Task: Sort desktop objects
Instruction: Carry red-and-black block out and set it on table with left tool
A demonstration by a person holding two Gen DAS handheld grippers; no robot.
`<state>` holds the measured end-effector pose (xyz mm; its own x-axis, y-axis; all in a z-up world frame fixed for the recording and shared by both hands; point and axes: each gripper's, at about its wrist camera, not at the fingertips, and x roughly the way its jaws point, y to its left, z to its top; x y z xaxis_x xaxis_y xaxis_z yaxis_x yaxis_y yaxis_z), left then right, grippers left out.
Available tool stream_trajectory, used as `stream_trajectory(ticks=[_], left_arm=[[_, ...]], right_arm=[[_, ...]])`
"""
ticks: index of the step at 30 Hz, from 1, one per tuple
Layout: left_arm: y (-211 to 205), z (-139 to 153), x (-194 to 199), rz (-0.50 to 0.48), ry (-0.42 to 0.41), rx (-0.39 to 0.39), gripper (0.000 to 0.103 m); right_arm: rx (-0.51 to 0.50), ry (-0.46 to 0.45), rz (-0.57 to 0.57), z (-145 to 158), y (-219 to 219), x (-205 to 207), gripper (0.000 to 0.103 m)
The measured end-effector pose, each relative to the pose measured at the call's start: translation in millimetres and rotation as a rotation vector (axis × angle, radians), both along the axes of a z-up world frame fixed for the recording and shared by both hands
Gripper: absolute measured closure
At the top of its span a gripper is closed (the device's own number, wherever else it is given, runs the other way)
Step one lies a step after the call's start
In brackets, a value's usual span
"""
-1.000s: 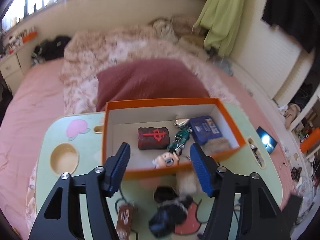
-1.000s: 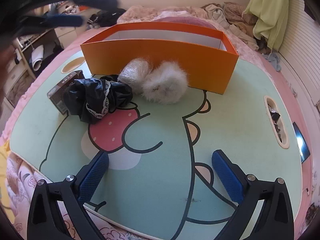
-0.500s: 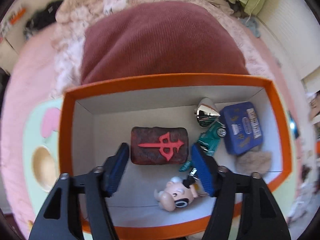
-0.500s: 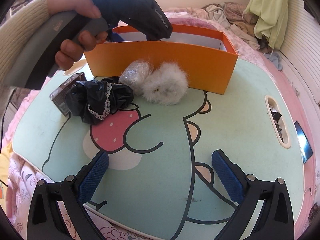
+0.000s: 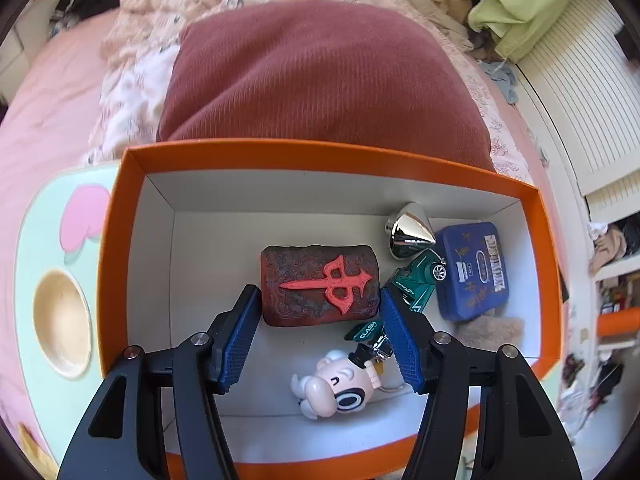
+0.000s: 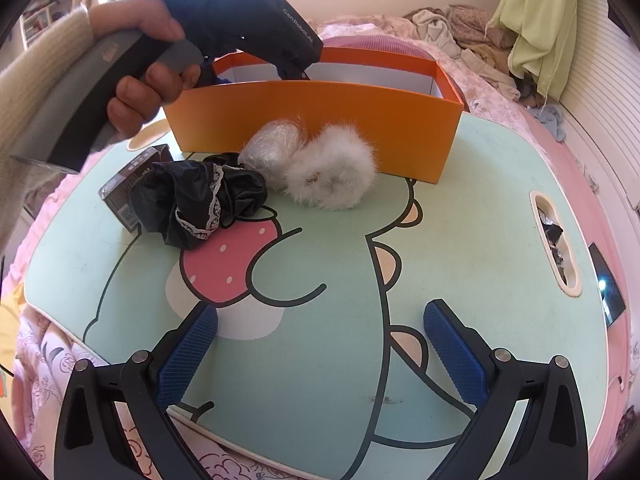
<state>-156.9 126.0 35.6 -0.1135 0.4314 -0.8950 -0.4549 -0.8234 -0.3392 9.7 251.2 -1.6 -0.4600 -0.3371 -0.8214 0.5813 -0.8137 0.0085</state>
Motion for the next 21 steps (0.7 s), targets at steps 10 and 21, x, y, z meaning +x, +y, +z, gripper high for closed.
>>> stream_trajectory(ticks=[10, 21], left_arm=[[-35.3, 66.9, 25.5, -0.007, 0.086, 0.232, 0.043], [-84.9, 58.2, 100.4, -0.069, 0.161, 0.294, 0.062]], right_arm=[[0.0, 0.0, 0.0, -0.3, 0.3, -0.4, 0.0], [0.0, 0.0, 0.0, -0.7, 0.9, -0.8, 0.0]])
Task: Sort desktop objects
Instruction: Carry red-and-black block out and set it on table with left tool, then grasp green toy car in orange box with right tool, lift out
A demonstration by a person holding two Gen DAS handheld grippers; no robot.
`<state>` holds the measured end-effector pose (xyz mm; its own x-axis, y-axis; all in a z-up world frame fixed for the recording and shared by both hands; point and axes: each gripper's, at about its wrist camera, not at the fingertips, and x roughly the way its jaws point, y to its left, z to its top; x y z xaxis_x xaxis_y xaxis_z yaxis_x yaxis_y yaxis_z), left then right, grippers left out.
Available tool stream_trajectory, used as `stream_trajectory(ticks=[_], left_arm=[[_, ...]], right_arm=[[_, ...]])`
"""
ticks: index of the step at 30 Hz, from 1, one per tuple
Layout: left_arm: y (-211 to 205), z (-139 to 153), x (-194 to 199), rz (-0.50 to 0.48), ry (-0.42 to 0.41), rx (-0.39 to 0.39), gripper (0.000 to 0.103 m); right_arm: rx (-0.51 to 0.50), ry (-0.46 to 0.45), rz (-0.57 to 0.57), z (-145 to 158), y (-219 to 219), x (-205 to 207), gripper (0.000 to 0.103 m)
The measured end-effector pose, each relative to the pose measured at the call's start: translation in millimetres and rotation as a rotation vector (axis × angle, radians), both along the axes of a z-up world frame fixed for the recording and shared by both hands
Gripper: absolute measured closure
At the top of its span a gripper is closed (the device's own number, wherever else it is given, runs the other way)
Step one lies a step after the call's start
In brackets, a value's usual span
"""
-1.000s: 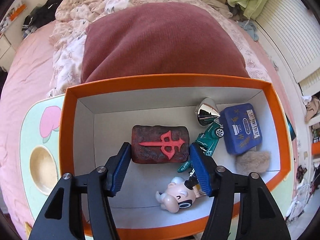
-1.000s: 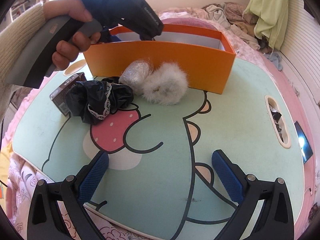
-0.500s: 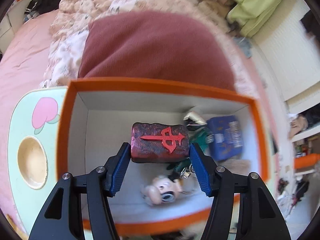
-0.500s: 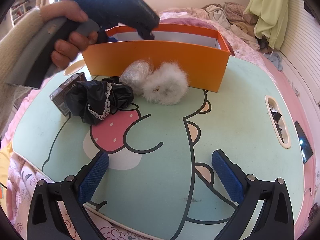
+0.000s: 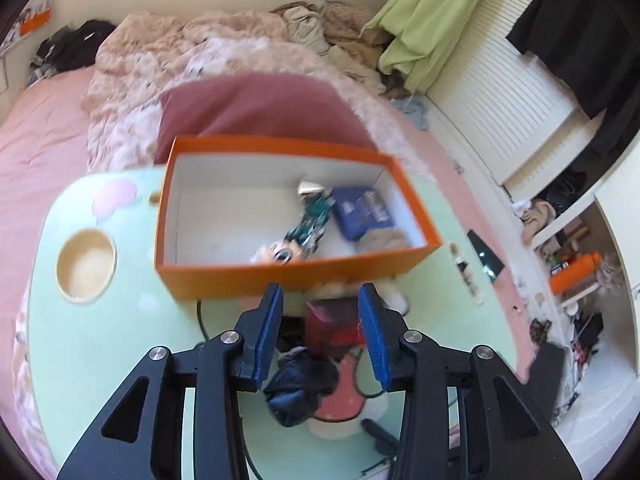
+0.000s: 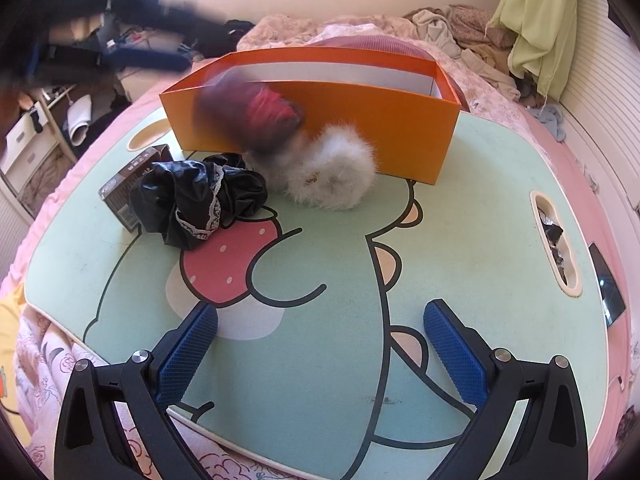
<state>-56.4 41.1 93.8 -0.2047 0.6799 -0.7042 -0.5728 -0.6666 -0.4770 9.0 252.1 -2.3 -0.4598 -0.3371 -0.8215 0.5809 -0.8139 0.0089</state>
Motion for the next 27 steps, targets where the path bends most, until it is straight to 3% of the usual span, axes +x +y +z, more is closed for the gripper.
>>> stream_trajectory(ticks=[4, 8, 10, 12, 14, 19, 22, 23, 27], left_arm=[[-14.1, -6.3, 6.6, 0.04, -0.016, 0.092, 0.062], [-27.3, 0.8, 30.8, 0.034, 0.058, 0.096, 0.062], [-38.9, 2.5, 48.0, 0.038, 0.096, 0.08, 0.057], [-49.9, 0.3, 64.8, 0.051, 0.119, 0.052, 0.038], [-58.7, -6.1, 85.8, 0.068, 0.153, -0.004, 0.027], [-64.9, -43.0, 119.5, 0.125, 0.28, -0.192, 0.024], [-53.8, -75.1, 107.3, 0.12, 0.242, -0.29, 0.023], [-54.6, -78.8, 103.6, 0.128, 0.239, -0.251, 0.019], [-50.2, -85.7, 91.7, 0.153, 0.236, -0.262, 0.0]], right_arm=[[-0.002, -0.001, 0.0, 0.0, -1.0, 0.4, 0.0], [-0.001, 0.0, 0.0, -0.3, -0.1, 0.3, 0.0], [-0.007, -0.001, -0.001, 0.1, -0.2, -0.2, 0.0], [-0.019, -0.005, -0.004, 0.1, 1.4, -0.1, 0.0], [-0.037, -0.009, -0.013, 0.8, 3.5, -1.4, 0.0], [-0.101, -0.022, -0.068, 4.0, 16.4, -7.8, 0.0], [-0.131, -0.031, -0.105, 6.1, 25.1, -14.5, 0.0], [-0.138, -0.033, -0.114, 6.4, 27.0, -16.8, 0.0], [-0.149, -0.034, -0.117, 7.3, 30.7, -18.7, 0.0]])
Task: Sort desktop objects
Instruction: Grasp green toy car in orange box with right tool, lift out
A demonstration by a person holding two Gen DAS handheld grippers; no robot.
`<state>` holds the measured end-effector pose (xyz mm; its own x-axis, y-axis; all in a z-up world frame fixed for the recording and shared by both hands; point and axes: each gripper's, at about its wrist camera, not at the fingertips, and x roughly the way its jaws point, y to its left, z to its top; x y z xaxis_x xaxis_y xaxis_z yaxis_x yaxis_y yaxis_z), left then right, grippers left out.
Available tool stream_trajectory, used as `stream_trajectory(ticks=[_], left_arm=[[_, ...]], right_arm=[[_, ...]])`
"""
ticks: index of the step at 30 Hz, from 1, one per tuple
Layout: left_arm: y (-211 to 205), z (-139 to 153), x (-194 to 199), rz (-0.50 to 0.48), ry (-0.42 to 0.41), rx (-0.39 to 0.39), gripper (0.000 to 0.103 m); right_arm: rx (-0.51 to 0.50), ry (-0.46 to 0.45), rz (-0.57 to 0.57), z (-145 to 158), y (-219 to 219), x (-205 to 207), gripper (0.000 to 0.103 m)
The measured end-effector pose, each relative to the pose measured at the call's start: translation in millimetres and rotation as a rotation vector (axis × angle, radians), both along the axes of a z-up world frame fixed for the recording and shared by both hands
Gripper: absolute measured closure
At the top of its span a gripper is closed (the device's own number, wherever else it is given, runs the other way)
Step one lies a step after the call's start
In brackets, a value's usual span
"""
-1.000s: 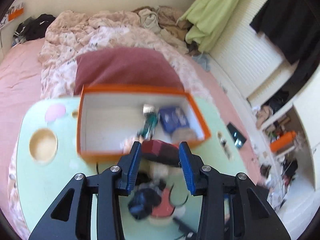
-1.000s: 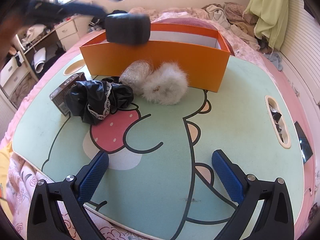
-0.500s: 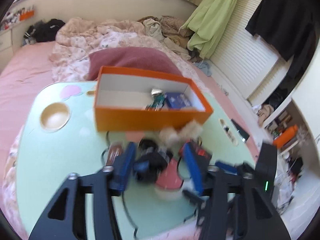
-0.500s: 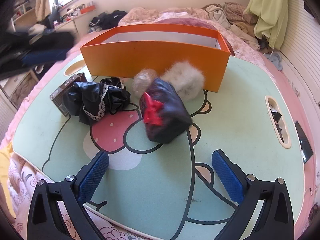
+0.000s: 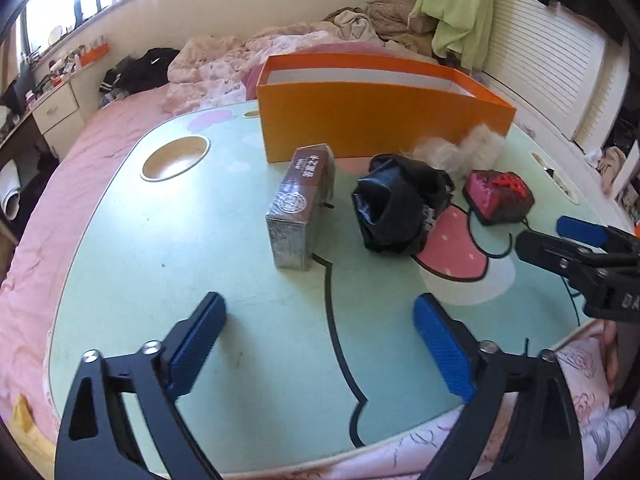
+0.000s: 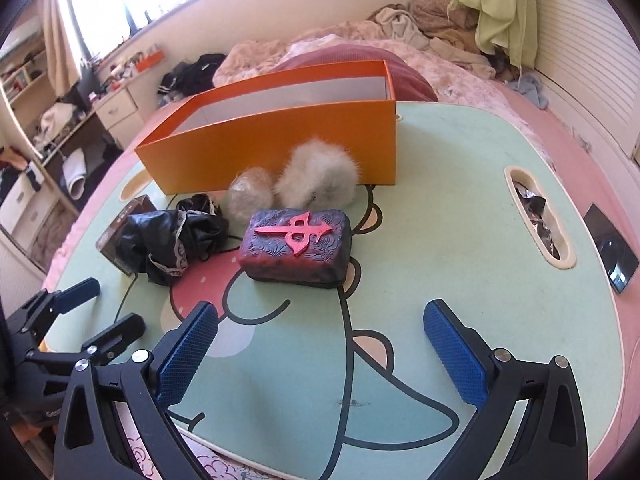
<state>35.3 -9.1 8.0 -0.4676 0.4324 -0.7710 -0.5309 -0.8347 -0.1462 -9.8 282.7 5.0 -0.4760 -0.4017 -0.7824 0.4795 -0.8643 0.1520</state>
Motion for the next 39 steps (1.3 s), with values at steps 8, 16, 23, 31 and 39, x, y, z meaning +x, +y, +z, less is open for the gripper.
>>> stream_trajectory(ticks=[8, 16, 23, 31, 39], left_arm=[[-1.2, -1.4, -2.9, -0.004, 0.004, 0.012, 0.0], [-3.0, -1.3, -2.5, -0.008, 0.007, 0.01, 0.0], [-3.1, -1.2, -2.4, -0.014, 0.008, 0.01, 0.0], [-6.0, 0.9, 0.9, -0.02, 0.012, 0.015, 0.0], [-8.0, 0.8, 0.0, -0.024, 0.012, 0.02, 0.0]], right_arm=[[-0.196, 0.003, 0.045, 11.5, 19.3, 5.2, 0.03], [-0.407, -0.077, 0.111, 82.7, 3.0, -23.6, 0.055], [-0.221, -0.35, 0.034, 87.7, -73.7, -130.7, 0.063], [-0.075, -0.467, -0.118, 36.1, -112.2, -186.1, 0.059], [0.025, -0.508, -0.164, 9.9, -129.6, -209.8, 0.075]])
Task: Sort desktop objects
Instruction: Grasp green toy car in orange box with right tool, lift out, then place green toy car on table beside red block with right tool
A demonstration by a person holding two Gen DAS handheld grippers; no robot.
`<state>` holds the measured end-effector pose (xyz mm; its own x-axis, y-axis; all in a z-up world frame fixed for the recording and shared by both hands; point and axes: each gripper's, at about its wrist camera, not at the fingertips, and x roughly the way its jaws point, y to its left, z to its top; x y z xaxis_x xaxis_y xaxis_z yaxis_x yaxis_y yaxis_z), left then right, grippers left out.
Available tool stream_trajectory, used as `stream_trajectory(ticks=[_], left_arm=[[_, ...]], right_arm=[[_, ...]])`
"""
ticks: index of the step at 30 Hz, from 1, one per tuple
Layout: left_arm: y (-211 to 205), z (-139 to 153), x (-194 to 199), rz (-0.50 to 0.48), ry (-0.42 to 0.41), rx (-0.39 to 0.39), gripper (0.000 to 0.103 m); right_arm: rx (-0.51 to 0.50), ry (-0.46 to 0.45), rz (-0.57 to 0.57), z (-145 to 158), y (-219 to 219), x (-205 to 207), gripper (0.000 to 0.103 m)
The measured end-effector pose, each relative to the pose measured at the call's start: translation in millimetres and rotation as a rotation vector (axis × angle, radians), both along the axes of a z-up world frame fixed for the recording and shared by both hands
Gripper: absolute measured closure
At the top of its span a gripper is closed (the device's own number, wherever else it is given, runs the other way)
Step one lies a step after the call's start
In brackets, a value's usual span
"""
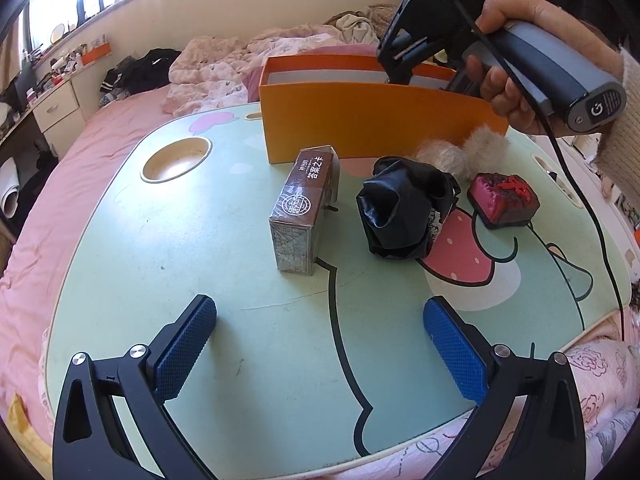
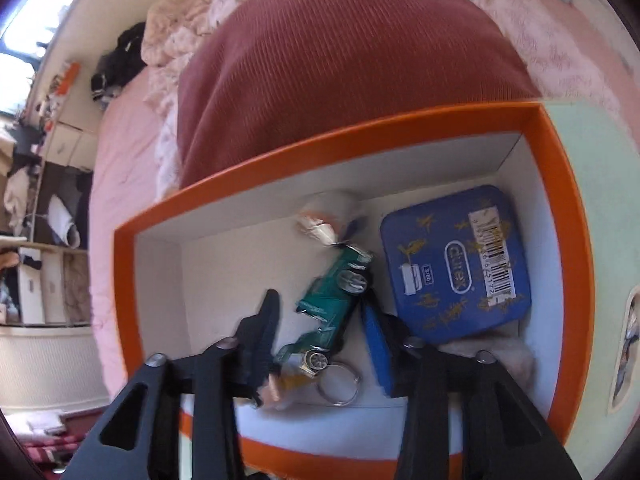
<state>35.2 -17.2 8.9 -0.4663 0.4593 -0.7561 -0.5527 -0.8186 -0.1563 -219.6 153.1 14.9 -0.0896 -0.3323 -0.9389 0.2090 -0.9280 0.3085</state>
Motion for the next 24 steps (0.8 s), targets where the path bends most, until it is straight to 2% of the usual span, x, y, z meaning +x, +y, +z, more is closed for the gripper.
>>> stream_trajectory(ticks=[3, 5, 10, 13, 16, 18, 20, 22, 24], left_arm=[[0.4, 0.0, 0.5, 0.0, 0.001, 0.001, 0.0], [0.3, -0.2, 0.5, 0.0, 0.0, 0.001, 0.0], [0.1, -0.1, 0.7, -0.002, 0.0, 0.001, 0.0], [-0.3, -0.3, 0.6, -0.003, 0.001, 0.001, 0.0], [-0.4, -0.3, 0.6, -0.003, 0.001, 0.001, 0.0], [-0.6, -0.5, 0.7, -0.004, 0.001, 0.001, 0.0], [-1.1, -0.3, 0.4, -0.004, 0.0, 0.0, 0.0], [-0.5, 0.2, 0.7, -0.003, 0.0, -0.002, 0.0], [-0.6, 0.1, 0.5, -0.004, 0.0, -0.001, 0.0]], right_arm=[[-0.063, -0.01, 0.01, 4.6, 5.8, 4.4, 0.079], [-0.136, 0.016, 0.017, 15.8, 13.7, 10.9, 0.079], [-0.296, 0.141, 0.056, 75.7, 40.5, 39.1, 0.079], [-0.342, 0.209, 0.083, 107.4, 65.3, 63.8, 0.079], [-0.328, 0.283, 0.113, 119.9, 94.7, 90.2, 0.079], [-0.26, 0.314, 0.125, 112.4, 108.8, 99.6, 0.078], [-0.176, 0.315, 0.105, 89.8, 124.8, 105.0, 0.078], [-0.123, 0.277, 0.078, 61.1, 138.6, 106.3, 0.078], [-0.122, 0.215, 0.065, 33.6, 146.1, 106.9, 0.078]])
